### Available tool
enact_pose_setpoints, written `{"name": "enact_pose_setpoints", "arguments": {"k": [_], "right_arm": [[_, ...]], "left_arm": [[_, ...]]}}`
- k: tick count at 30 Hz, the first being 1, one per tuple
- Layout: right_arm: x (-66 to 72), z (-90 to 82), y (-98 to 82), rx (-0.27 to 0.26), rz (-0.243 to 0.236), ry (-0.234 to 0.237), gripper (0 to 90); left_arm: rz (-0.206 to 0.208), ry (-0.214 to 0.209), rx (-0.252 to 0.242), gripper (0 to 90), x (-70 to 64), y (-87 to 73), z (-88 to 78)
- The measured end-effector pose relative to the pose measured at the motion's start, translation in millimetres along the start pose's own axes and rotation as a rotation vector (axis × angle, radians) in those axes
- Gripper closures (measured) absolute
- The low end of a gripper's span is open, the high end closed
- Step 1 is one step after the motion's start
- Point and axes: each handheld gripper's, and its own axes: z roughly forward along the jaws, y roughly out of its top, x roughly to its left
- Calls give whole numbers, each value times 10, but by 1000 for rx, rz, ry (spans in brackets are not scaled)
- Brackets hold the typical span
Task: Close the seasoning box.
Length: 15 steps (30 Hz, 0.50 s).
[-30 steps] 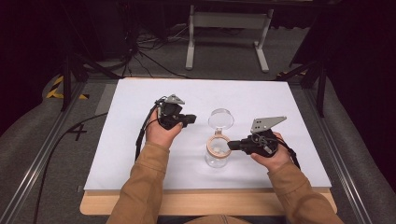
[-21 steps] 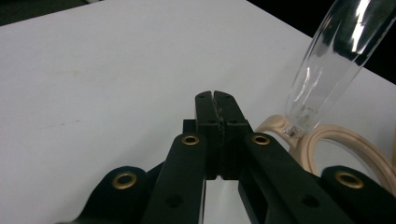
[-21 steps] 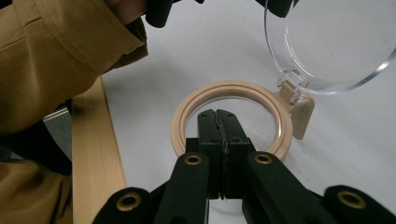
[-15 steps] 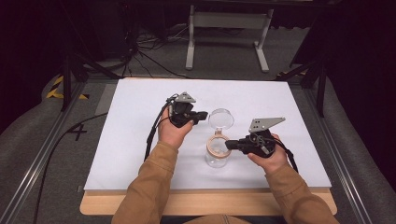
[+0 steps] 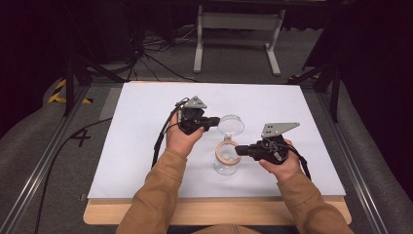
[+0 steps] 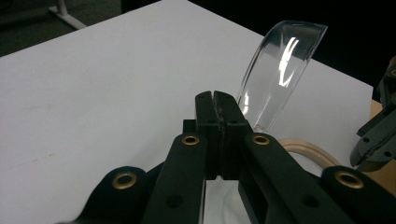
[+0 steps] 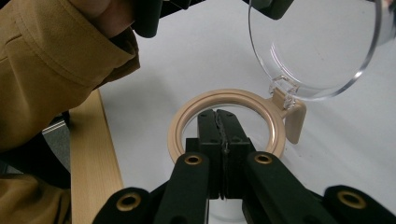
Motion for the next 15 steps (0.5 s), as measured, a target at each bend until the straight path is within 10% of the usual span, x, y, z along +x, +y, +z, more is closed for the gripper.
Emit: {"name": "enact_pose_setpoints", "arguments": {"k": [15], "right_arm": [[22, -31, 34, -15, 2, 19, 895]], "left_arm": [[-2, -59, 13, 892, -55, 11, -76]]}}
